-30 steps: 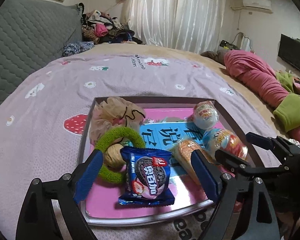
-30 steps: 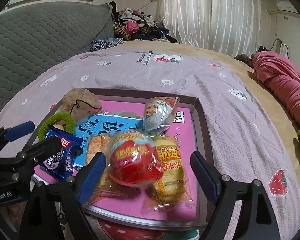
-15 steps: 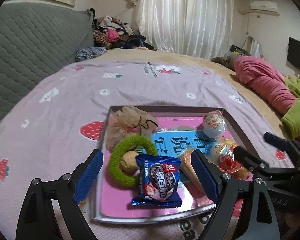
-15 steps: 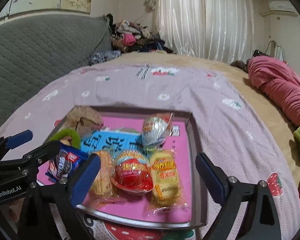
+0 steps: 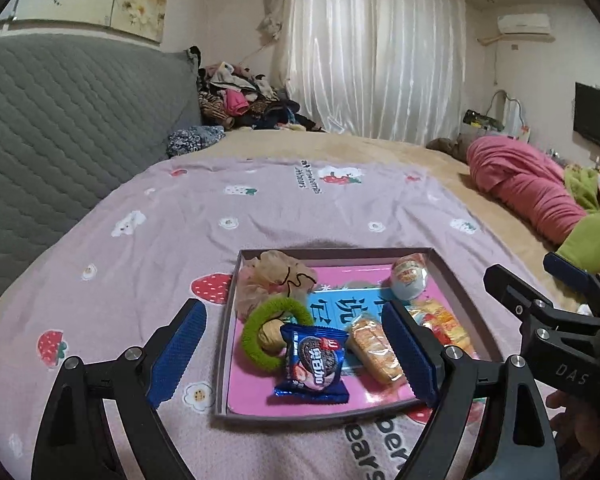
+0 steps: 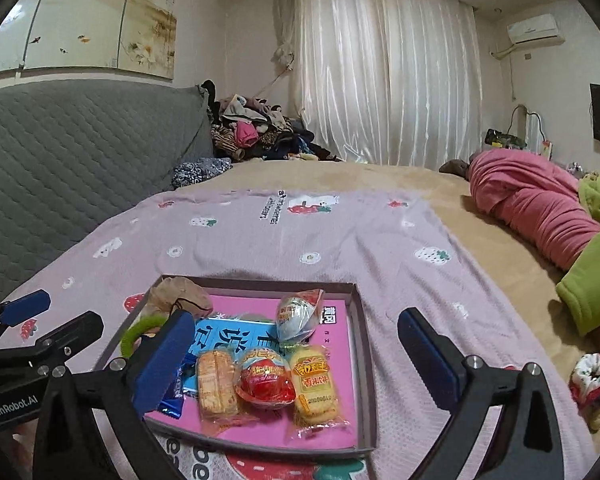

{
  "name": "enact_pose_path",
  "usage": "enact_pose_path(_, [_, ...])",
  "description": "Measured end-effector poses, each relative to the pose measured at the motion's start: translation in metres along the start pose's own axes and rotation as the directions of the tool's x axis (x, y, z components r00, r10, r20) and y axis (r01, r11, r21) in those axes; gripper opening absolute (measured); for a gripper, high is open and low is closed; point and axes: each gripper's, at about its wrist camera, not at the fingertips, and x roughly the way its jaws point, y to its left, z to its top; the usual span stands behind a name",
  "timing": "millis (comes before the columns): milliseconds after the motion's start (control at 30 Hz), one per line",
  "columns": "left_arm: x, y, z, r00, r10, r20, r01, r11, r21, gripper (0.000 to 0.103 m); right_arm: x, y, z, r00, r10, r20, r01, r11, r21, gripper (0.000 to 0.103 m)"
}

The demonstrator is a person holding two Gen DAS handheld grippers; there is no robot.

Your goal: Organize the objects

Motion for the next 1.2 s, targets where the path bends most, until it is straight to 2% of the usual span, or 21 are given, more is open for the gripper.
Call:
enact_pose_path(200, [-0.035, -0.004, 0.003, 0.999, 0.048, 0.019, -0.048, 0.999, 0.024, 0.09, -0.033, -0.005, 0.006, 1.0, -0.015, -0.008, 0.015, 1.0, 0.004, 0.102])
enact_pose_path(300, [-0.054, -0.003, 0.006, 0.999, 0.032, 0.01, -0.032, 0.999, 0.018, 0.09, -0.053, -0.006, 0.014, 1.0, -0.017, -0.004, 0.017, 1.0, 0.002, 0.102])
enact_pose_path(633, [-0.129, -0.002, 0.023, 0.995, 0.078, 0.065, -0.08, 0.997, 0.024, 0.09, -0.124, 0.0, 0.039, 0.999, -0.016, 0.035, 0.016, 1.0, 0.006, 0.103])
enact_pose_path(1000, [-0.178, -0.002, 0.028, 0.992, 0.096, 0.082, -0.1, 0.994, 0.049, 0.09, -0.183, 0.013, 0.052, 0.997, -0.015, 0.075, 0.017, 1.0, -0.025, 0.103])
enact_pose_path(1200, [-0.199, 0.0, 0.03, 0.991, 0.095, 0.094, -0.099, 0.994, 0.043, 0.09, -0.199, 0.022, 0.048, 0.997, -0.015, 0.074, 0.018, 0.999, -0.037, 0.103])
